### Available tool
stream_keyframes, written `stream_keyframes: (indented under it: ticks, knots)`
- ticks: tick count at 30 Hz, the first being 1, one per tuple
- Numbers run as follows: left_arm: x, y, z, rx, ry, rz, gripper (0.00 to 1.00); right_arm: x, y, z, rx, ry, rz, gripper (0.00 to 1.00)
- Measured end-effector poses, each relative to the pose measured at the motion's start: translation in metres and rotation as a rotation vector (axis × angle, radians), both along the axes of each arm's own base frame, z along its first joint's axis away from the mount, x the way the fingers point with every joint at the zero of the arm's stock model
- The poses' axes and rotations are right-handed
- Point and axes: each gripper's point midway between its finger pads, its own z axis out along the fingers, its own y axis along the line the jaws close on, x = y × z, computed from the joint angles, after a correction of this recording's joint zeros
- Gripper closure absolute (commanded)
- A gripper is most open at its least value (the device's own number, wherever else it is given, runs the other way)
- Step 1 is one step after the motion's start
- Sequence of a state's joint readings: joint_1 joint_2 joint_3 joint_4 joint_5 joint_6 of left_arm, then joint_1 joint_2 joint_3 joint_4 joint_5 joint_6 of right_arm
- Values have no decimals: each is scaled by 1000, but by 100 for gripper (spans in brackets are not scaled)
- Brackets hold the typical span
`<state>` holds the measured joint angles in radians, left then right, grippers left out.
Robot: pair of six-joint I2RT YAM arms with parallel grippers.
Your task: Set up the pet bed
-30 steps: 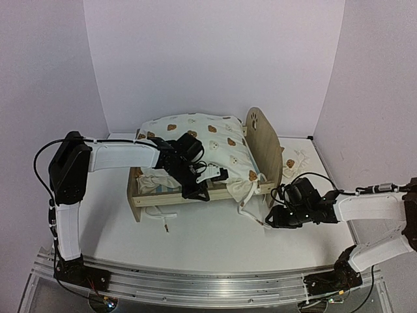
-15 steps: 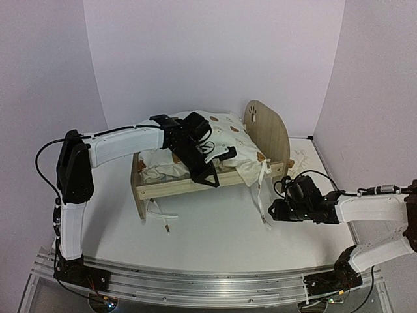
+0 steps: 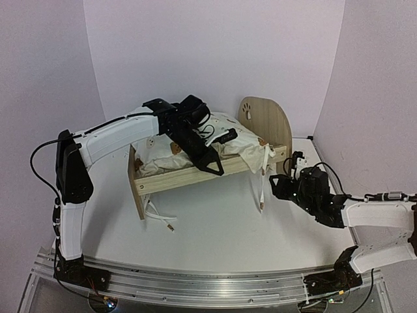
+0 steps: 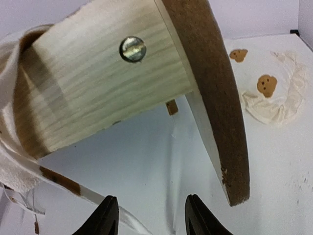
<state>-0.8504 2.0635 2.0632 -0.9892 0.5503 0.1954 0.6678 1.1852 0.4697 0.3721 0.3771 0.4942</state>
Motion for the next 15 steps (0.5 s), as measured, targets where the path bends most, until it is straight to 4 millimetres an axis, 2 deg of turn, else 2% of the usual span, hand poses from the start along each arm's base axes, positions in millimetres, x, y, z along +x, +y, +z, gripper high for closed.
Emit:
stream_keyframes:
  ticks: [6,11,15]
  knots:
    - [-6,-3,17,-30,69,34,100,12,1,20,-1,-127,-14,51]
    - [-13,-3,41,-62,140,63,100,23,-1,27,-22,-205,-51,48]
    - [-16,-5,51,-78,180,81,100,31,-2,26,-45,-257,-75,45]
